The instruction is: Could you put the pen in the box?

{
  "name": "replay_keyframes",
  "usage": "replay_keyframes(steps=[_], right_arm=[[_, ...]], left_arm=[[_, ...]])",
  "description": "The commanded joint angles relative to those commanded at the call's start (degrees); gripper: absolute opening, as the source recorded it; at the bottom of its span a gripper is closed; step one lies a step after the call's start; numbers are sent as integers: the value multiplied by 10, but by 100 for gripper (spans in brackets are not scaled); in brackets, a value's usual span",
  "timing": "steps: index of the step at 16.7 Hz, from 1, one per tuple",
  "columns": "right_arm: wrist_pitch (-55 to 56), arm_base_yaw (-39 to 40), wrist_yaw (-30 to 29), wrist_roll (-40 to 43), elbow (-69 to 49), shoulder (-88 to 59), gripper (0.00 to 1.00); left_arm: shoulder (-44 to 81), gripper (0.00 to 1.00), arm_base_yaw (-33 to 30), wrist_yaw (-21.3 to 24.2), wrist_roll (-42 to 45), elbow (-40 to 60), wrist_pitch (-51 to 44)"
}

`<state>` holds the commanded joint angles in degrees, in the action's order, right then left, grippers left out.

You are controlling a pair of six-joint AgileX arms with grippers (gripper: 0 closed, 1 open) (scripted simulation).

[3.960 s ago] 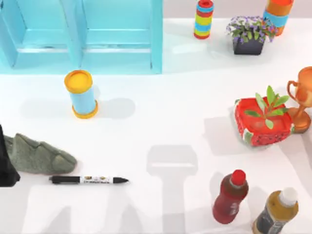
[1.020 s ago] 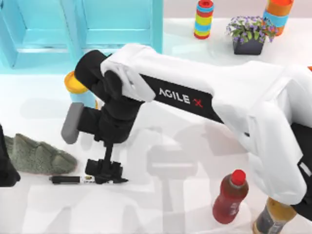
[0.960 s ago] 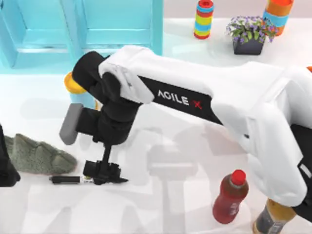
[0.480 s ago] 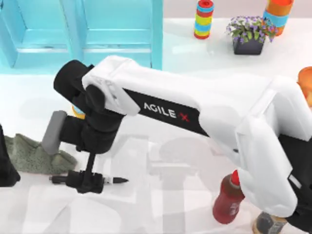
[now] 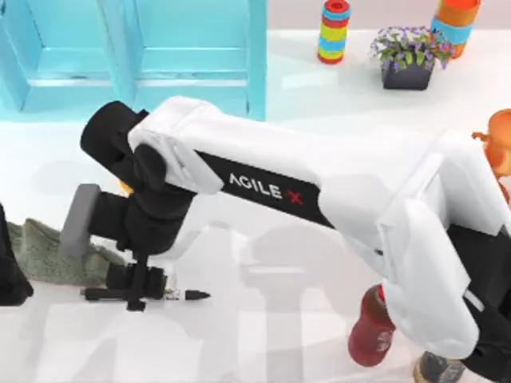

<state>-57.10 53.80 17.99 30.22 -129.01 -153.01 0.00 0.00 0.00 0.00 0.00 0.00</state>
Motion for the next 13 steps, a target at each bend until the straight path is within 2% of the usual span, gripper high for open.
replay_keyframes(steps=[4,13], right_arm=[[0,0,0,0,0,0,2],[3,-10,-12,9,-15,25,0]], left_arm=[[0,100,0,0,0,0,0],[0,100,0,0,0,0,0]])
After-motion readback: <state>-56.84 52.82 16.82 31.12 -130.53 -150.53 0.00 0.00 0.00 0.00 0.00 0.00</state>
